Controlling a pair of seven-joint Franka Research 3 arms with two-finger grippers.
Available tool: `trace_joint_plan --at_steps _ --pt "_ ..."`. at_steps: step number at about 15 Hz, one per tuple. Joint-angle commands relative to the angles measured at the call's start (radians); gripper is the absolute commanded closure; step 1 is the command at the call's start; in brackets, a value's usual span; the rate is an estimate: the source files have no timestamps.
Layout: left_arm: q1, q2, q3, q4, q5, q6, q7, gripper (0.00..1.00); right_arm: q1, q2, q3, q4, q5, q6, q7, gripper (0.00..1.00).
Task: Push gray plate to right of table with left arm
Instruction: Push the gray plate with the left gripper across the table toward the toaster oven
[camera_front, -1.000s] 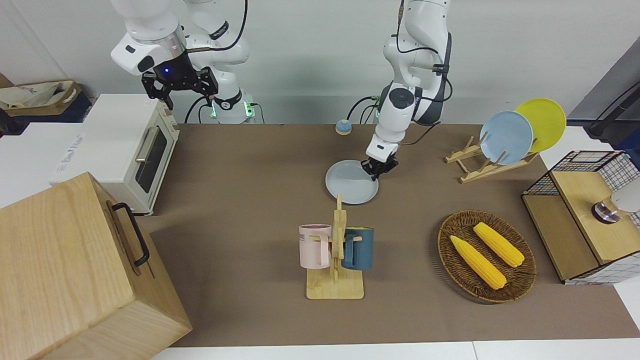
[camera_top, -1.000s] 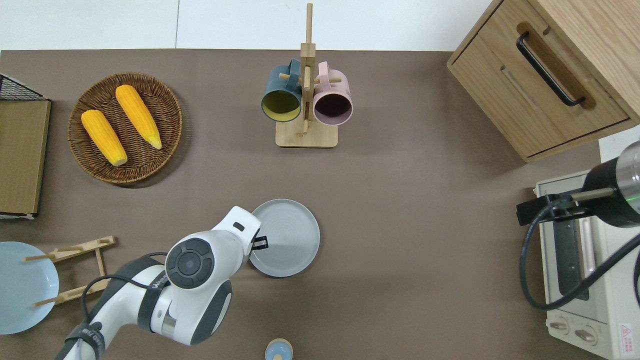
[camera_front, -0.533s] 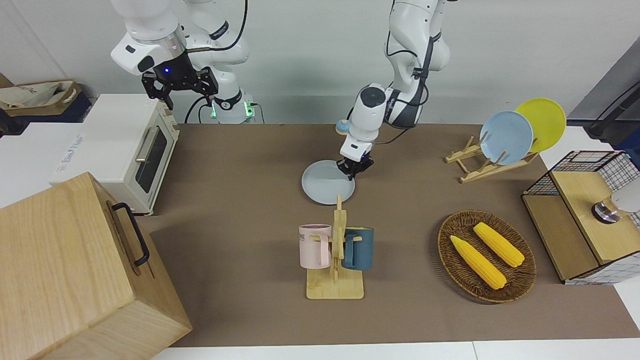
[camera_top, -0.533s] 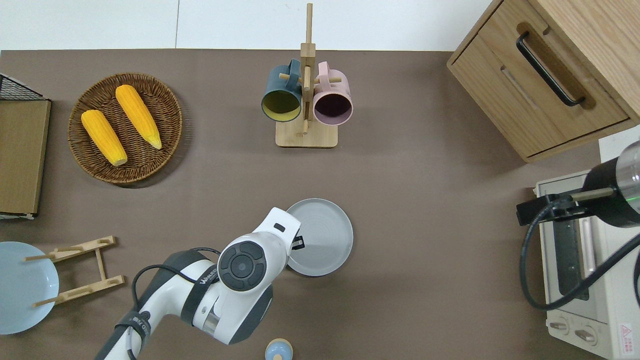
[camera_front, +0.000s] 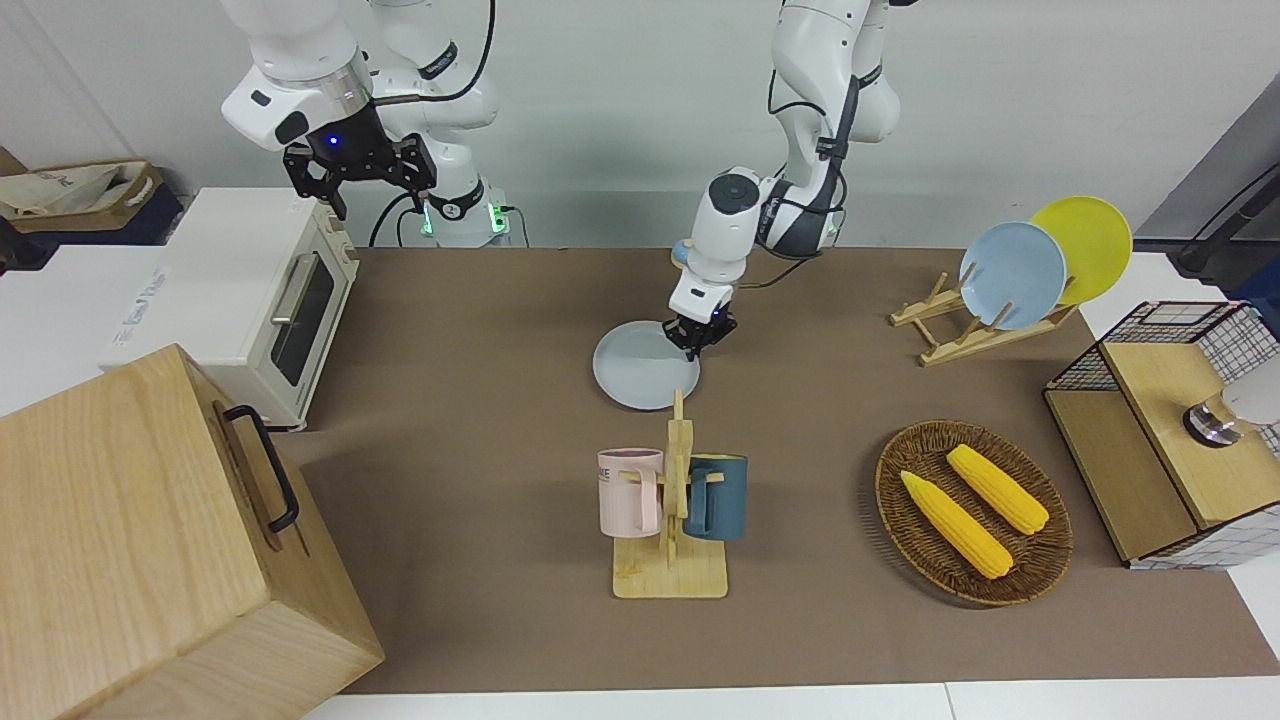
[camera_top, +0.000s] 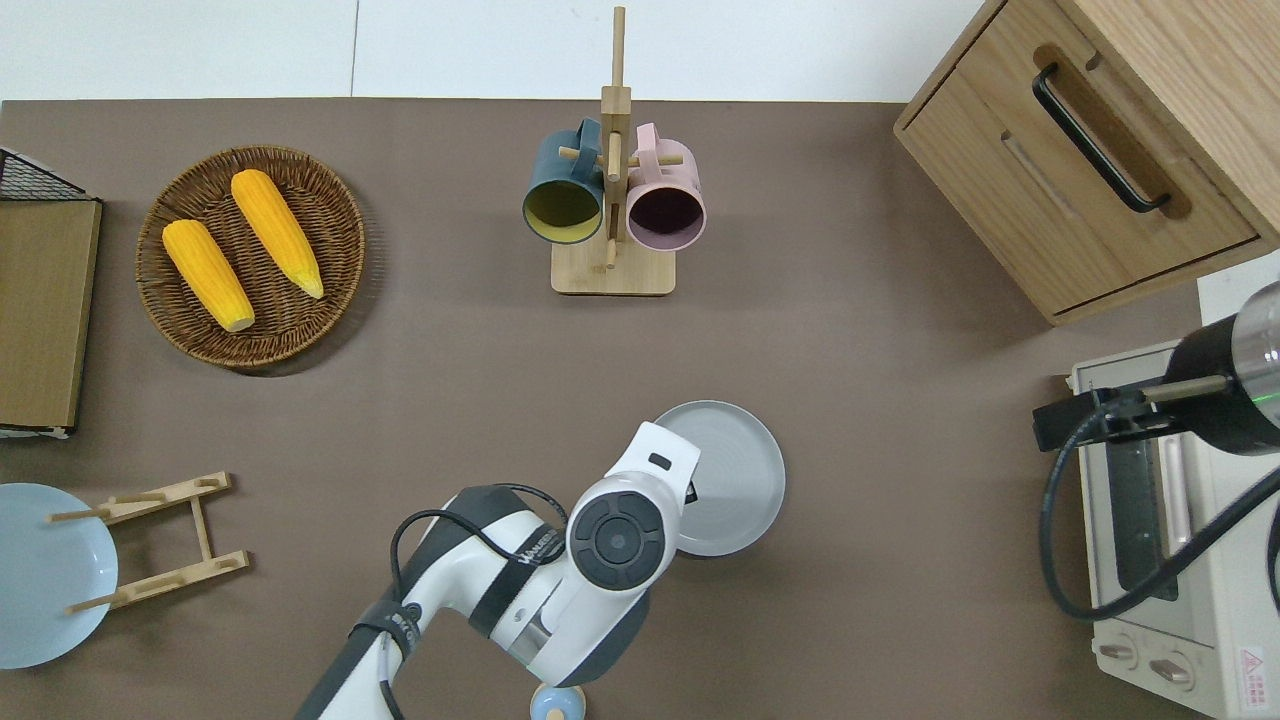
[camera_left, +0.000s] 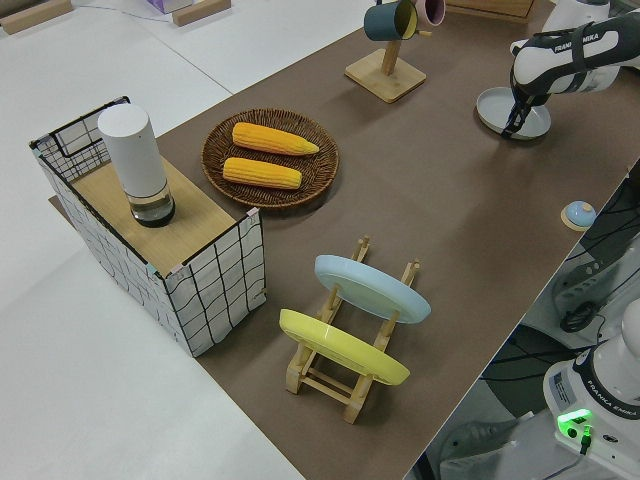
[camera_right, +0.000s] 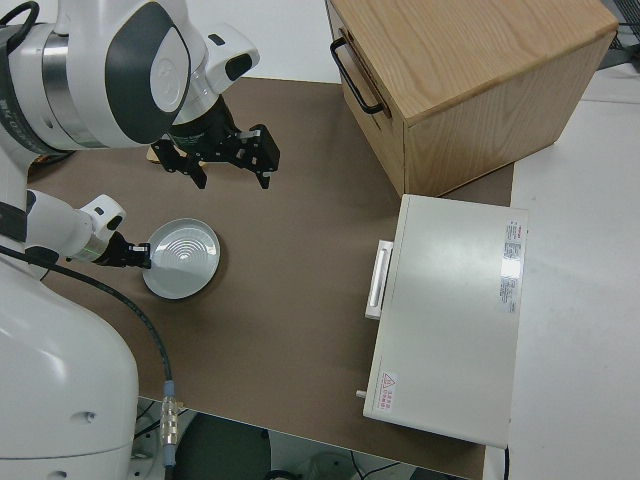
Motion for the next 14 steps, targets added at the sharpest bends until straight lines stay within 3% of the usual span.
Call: trace_joint_plan --at_steps 1,7,14 --pt "-0.075 0.110 0.007 0.139 0.022 -0.071 -0.091 1.00 -0.020 -0.002 0.016 0.009 0.004 -0.016 0.013 0.017" --pt "-0.162 0.170 0.007 0.244 0.024 -0.128 -0.145 1.00 -0.019 -0.002 0.016 0.009 0.004 -0.016 0.012 0.017" --pt "-0.173 0.197 -0.025 0.308 0.065 -0.134 -0.140 1.00 -0.019 -0.002 0.016 0.009 0.004 -0.016 0.012 0.017"
